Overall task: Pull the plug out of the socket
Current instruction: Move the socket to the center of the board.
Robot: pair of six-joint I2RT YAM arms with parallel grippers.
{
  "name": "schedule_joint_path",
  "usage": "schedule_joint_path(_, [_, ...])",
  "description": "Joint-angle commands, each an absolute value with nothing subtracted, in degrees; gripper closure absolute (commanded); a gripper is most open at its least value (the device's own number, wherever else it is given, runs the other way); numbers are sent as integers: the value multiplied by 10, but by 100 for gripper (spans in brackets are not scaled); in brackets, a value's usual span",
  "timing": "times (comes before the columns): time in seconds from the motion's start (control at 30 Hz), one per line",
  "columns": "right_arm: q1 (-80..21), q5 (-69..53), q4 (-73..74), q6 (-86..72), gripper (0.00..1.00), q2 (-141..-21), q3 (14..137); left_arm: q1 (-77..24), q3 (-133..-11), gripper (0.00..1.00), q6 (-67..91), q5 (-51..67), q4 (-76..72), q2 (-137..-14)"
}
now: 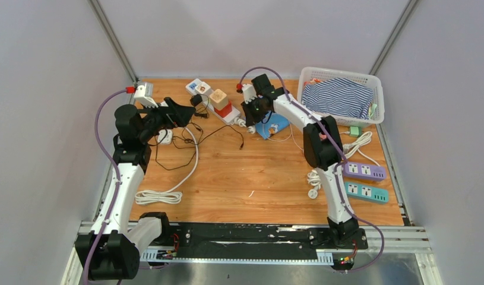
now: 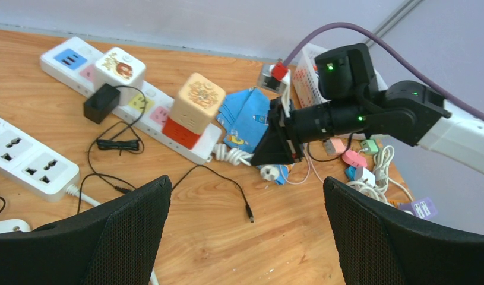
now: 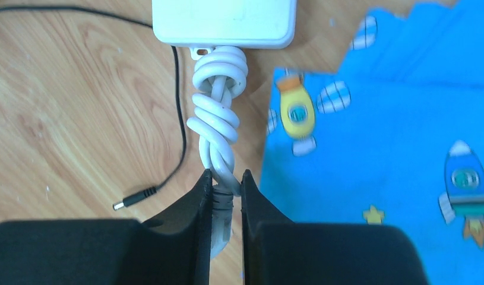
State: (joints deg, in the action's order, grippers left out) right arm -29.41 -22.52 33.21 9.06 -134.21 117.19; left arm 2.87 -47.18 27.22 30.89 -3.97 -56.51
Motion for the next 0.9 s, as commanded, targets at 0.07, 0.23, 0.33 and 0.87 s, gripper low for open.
schedule_joint_path(0.07, [-281,-254,403,161,100,-1249,1078,33,-471,0,272,319,-37,-563])
schedule_joint_path(0.23, [-264,-260,460,208,100,-1194,989,33,-472,0,270,322,-37,-562])
schedule_joint_path(0.33, [-247,-265,478,245,100,-1152,923,33,-474,0,267,332,-37,-561])
schedule_joint_path(0.87, [-169,-258,509,377,99,-958,611,-78,-481,0,228,350,-36,-581])
